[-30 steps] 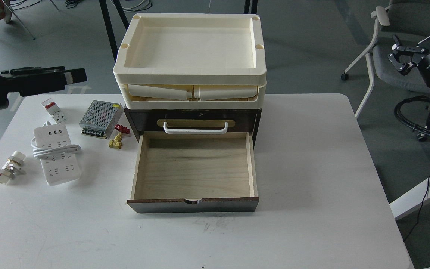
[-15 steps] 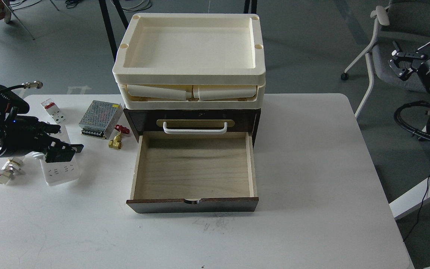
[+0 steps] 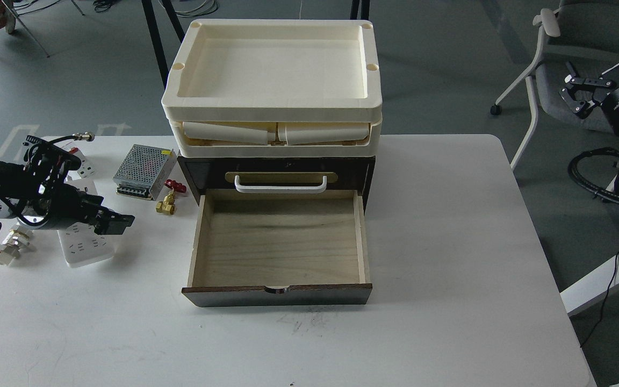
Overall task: Put charging cable into cabinet
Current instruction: 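Close the left gripper on the white power strip and its coiled cable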
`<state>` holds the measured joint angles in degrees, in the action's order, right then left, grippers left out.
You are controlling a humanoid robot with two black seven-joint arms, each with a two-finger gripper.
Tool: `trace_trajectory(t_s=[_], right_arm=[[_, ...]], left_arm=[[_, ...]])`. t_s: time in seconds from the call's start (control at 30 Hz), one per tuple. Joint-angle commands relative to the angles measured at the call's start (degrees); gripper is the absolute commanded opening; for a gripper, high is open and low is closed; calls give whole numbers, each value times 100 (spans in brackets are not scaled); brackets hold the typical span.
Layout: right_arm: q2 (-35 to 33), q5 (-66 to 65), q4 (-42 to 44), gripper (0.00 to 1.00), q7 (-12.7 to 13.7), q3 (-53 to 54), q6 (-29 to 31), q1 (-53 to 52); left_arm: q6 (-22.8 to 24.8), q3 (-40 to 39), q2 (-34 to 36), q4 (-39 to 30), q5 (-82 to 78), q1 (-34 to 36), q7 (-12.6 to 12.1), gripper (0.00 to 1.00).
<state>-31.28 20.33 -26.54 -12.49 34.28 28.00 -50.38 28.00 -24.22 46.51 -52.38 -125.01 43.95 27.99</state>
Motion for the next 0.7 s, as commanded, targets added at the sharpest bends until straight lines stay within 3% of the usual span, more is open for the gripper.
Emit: trace_trajectory(t_s=[0.0, 0.2, 0.4, 0.67], right_arm=[[7, 6, 0, 100, 1, 8, 0, 11], [7, 6, 0, 100, 1, 8, 0, 37], [7, 6, 0, 100, 1, 17, 0, 46], [7, 6, 8, 100, 1, 26, 0, 64]], left_arm=[[-57, 5, -20, 166, 1, 43, 1, 83], [-742, 127, -476, 1369, 1, 104, 1, 83], [-1243, 1287, -547, 2011, 1, 403, 1, 83], [-1543, 1684, -644, 2153, 1, 395, 1, 81]])
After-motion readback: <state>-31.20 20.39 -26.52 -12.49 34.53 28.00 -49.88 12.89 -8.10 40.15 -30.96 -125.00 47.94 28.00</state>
